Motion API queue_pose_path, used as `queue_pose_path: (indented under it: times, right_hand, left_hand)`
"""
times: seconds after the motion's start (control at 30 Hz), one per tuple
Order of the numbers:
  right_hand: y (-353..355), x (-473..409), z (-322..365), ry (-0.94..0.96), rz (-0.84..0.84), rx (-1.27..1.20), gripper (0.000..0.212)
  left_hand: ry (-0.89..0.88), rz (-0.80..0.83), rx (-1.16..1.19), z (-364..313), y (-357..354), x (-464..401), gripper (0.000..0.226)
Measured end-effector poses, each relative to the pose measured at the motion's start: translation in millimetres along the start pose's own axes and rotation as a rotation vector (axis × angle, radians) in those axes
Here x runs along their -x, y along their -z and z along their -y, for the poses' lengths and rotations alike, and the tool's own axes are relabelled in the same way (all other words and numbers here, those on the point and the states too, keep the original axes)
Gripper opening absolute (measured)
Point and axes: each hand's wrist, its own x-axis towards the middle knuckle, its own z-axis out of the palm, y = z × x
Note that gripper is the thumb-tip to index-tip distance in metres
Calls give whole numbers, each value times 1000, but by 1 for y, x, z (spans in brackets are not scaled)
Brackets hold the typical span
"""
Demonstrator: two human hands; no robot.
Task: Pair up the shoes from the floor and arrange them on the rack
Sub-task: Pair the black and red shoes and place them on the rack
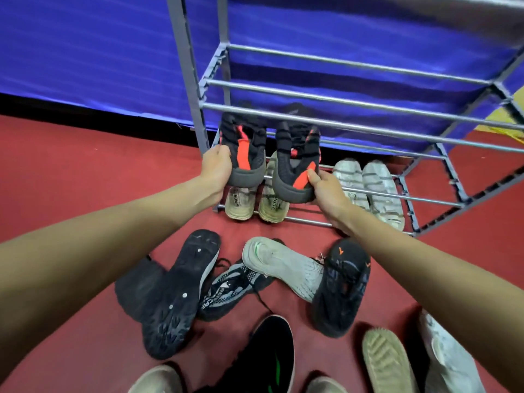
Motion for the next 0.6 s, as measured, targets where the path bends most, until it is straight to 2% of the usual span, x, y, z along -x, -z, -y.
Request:
queue_pose_path:
  times: [0.17,0.3,0.5,0.6]
  right_hand:
    - [-17,-24,-1,-1,6,-4,43]
    - [-23,-27,-1,18,-14,-20,41]
    - [-21,-25,6,11,58,97,51]
    - [-23,-24,6,-73,72,88,40]
  left_hand:
    - [-10,-46,-72,10,-11,-20,34]
    - [-26,-80,-180,18,-7,-27,27]
    - [-6,-90,-205,16,-7,-26,32]
    - [-3,-76,-209,17,-4,-25,31]
